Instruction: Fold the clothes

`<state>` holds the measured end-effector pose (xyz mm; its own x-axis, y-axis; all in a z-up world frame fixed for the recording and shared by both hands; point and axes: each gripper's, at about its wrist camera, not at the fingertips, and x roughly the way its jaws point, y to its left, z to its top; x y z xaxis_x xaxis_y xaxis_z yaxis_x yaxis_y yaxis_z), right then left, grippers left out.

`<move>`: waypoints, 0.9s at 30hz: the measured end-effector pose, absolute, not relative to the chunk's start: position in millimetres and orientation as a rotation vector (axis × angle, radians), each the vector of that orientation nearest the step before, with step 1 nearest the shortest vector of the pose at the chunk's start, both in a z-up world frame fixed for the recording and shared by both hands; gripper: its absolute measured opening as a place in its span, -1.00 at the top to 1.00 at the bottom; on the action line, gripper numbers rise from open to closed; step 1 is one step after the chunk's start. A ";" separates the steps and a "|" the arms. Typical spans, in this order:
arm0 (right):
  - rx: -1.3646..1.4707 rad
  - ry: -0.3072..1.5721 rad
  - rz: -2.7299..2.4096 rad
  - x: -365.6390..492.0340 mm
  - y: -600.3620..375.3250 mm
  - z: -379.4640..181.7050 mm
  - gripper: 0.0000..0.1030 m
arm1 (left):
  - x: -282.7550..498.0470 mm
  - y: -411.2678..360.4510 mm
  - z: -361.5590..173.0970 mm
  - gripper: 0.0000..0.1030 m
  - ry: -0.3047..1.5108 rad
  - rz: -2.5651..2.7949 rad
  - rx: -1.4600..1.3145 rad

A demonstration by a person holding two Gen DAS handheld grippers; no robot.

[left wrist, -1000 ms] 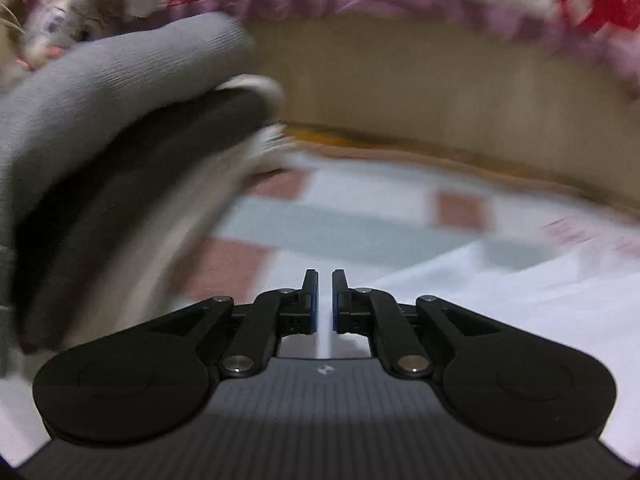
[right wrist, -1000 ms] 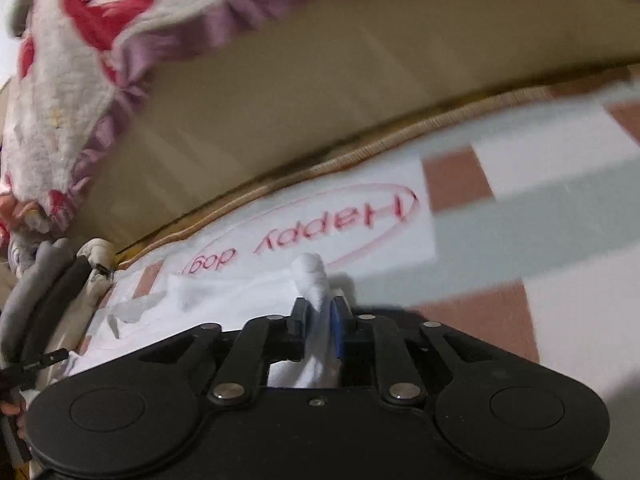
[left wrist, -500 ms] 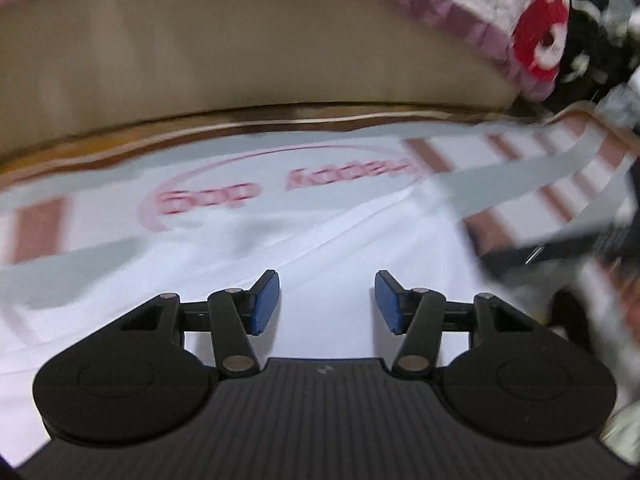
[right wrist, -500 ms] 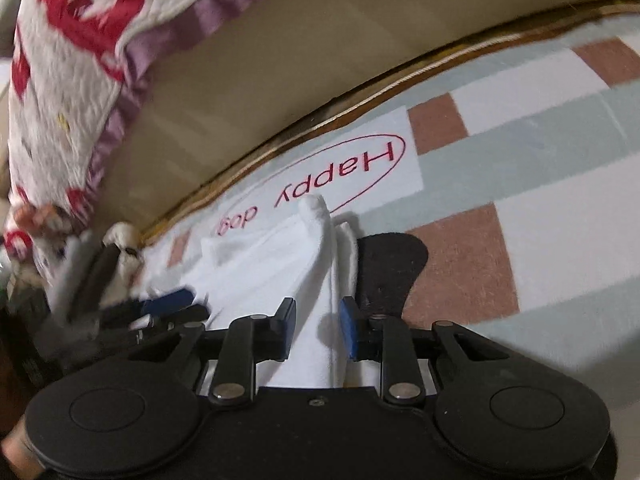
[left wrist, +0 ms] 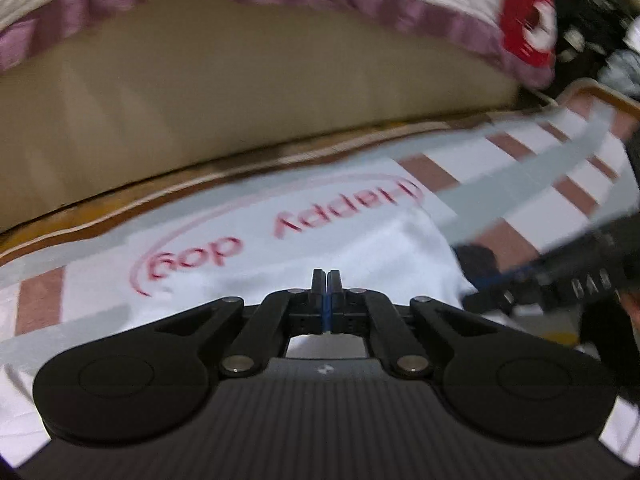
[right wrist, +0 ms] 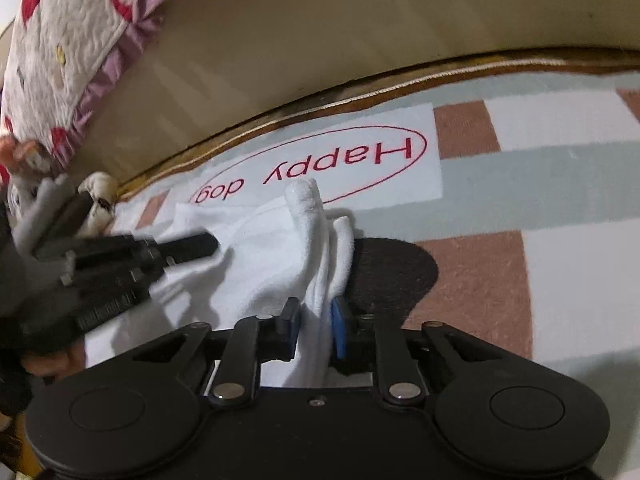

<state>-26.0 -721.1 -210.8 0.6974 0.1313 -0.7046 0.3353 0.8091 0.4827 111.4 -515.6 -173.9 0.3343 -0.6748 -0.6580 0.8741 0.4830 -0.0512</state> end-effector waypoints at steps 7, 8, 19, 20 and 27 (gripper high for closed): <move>0.712 0.801 -0.126 -27.9 -729.5 -213.2 0.60 | 139.8 -514.6 -179.3 0.62 0.852 -1.089 0.153; 0.726 0.798 -0.120 -27.9 -730.4 -213.8 0.57 | 138.1 -517.0 -182.7 0.49 0.863 -1.086 0.168; 0.612 0.811 -0.056 -14.0 -715.5 -208.0 0.06 | 100.7 -527.6 -185.2 0.96 0.713 -1.096 0.357; 0.590 0.814 -0.055 -12.9 -713.5 -207.3 0.05 | 97.9 -526.5 -180.9 0.96 0.688 -1.093 0.363; 0.530 0.832 -0.048 -10.3 -710.1 -205.9 0.06 | 119.1 -511.3 -167.5 0.96 0.715 -1.047 0.239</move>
